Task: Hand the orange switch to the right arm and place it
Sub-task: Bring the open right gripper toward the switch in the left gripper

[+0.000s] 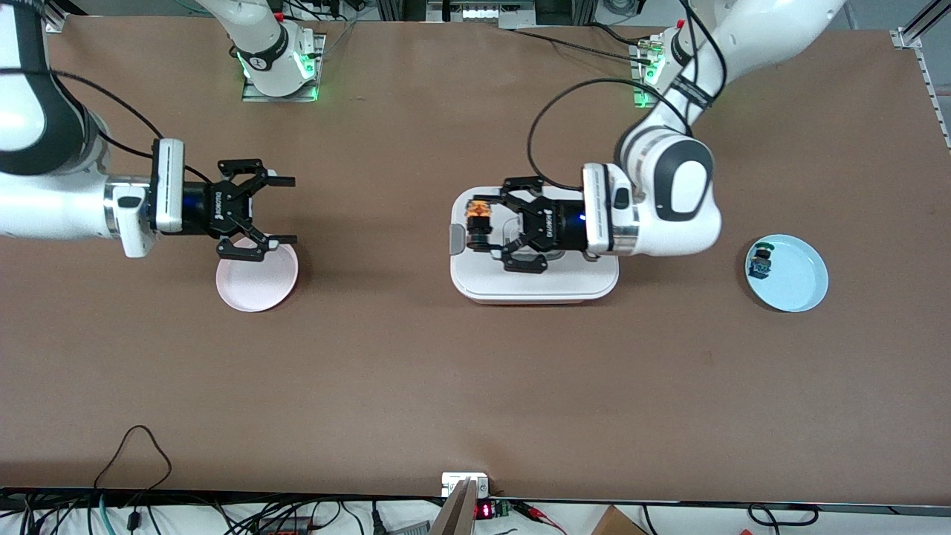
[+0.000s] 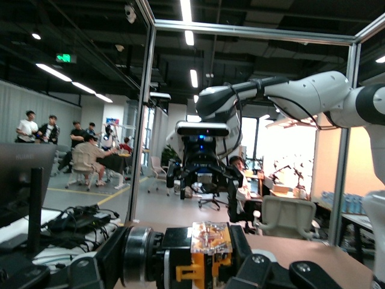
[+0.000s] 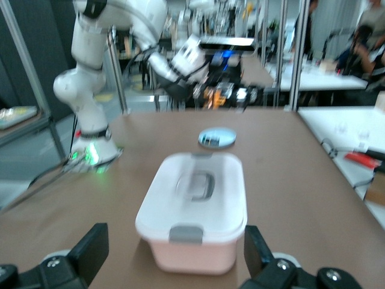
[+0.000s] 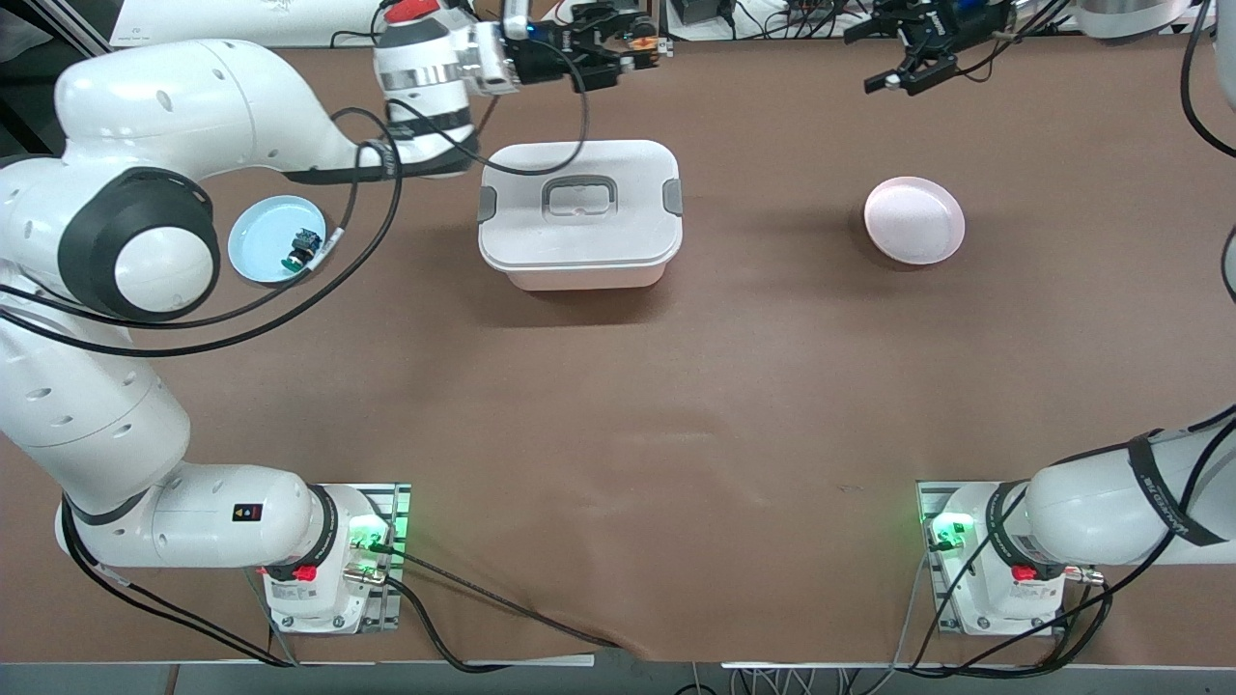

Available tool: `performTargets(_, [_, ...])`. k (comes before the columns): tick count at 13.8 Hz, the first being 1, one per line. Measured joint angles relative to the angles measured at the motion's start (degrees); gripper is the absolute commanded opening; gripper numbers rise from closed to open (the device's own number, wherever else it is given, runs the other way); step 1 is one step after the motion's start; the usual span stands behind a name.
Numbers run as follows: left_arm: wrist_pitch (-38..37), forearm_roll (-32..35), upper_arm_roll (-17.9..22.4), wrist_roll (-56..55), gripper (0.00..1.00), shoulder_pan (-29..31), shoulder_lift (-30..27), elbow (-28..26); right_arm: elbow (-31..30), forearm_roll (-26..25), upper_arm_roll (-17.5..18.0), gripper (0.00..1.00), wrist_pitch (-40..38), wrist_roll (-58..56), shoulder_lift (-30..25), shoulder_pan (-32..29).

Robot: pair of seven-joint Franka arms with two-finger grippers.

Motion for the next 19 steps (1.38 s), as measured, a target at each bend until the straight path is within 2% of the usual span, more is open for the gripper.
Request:
performTargets(1, [1.34,-2.91,-0.02,2.09,0.07,-1.66,0.00,-0.07,0.04,2.94,0.10,1.00,-0.38,-0.68,1.10,0.03])
performTargets(3, [2.91,-5.74,-0.03,4.41,0.07,-3.62,0.01,-0.30,0.28,5.63,0.37,1.00,-0.51,-1.00,2.03,0.09])
performTargets(12, [3.09,-5.81,0.43,5.05,0.07,-3.68,0.12,-0.44,0.68,6.03,0.53,1.00,-0.59,1.00,1.98,0.07])
performTargets(15, [3.09,-5.81,0.43,5.08,0.07,-3.68,0.12,-0.44,0.90,6.78,0.62,1.00,-0.82,12.52,1.92,0.09])
performTargets(19, [3.09,-5.81,0.43,5.10,0.07,-3.68,0.21,-0.46,0.90,11.47,0.79,1.00,-1.05,29.11,2.04,0.54])
